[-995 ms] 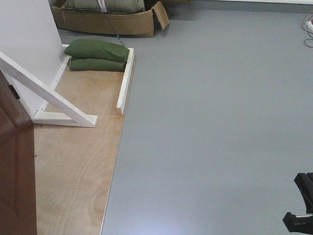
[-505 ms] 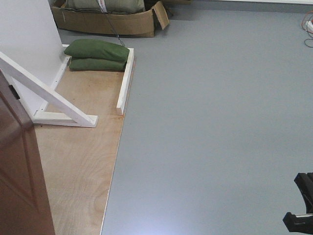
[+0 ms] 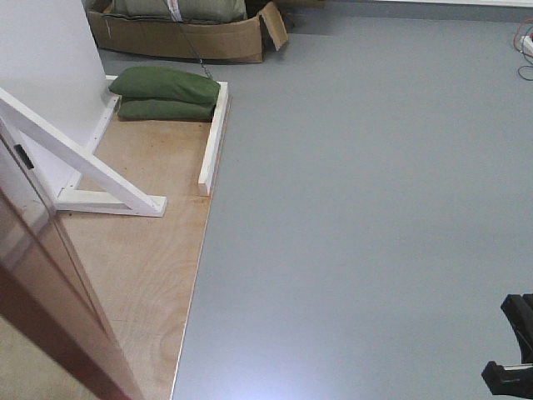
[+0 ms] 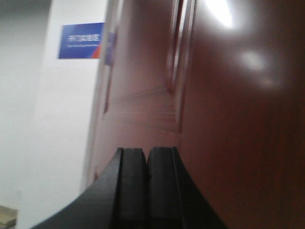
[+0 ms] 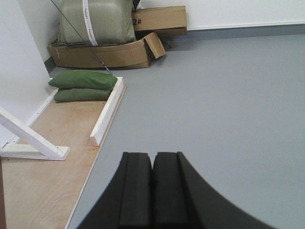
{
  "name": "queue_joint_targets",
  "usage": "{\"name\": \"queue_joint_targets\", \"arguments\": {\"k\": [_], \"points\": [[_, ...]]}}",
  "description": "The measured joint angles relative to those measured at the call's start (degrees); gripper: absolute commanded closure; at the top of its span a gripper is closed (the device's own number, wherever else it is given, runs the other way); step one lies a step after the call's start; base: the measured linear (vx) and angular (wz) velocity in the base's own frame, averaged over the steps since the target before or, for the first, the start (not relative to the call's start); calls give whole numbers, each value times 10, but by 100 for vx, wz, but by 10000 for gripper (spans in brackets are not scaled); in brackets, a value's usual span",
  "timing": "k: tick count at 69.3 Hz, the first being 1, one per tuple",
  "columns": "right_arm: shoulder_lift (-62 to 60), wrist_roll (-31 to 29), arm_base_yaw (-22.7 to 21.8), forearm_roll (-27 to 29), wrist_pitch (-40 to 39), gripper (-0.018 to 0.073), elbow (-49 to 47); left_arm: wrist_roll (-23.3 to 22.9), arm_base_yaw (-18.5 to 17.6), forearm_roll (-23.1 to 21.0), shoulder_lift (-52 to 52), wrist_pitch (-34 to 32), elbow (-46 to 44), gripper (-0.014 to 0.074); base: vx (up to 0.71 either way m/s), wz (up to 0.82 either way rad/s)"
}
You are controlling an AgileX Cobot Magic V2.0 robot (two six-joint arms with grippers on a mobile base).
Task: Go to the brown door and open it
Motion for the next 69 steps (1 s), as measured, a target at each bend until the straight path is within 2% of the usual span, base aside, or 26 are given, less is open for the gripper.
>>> {"name": "queue_joint_targets", "arguments": {"k": [9, 18, 27, 42, 56, 63, 69], "points": [[0, 0, 0, 0, 0, 559, 0, 0, -81, 2, 10, -3, 0, 580, 0, 0], [0, 0, 0, 0, 0, 559, 0, 2, -167, 2, 28, -41, 0, 580, 0, 0], [0, 0, 0, 0, 0, 559, 0, 15, -256, 2, 50, -109, 0, 580, 0, 0], [0, 0, 0, 0, 0, 559, 0, 67, -394, -5, 77, -233, 0, 580, 0, 0], [0, 0, 0, 0, 0, 559, 0, 128, -480, -11, 90, -269, 16, 580, 0, 0], [0, 0, 0, 0, 0, 559, 0, 143, -502, -11, 91, -269, 41, 580, 0, 0], [0, 0, 0, 0, 0, 559, 0, 146, -507, -11, 95, -265, 59, 580, 0, 0]]}}
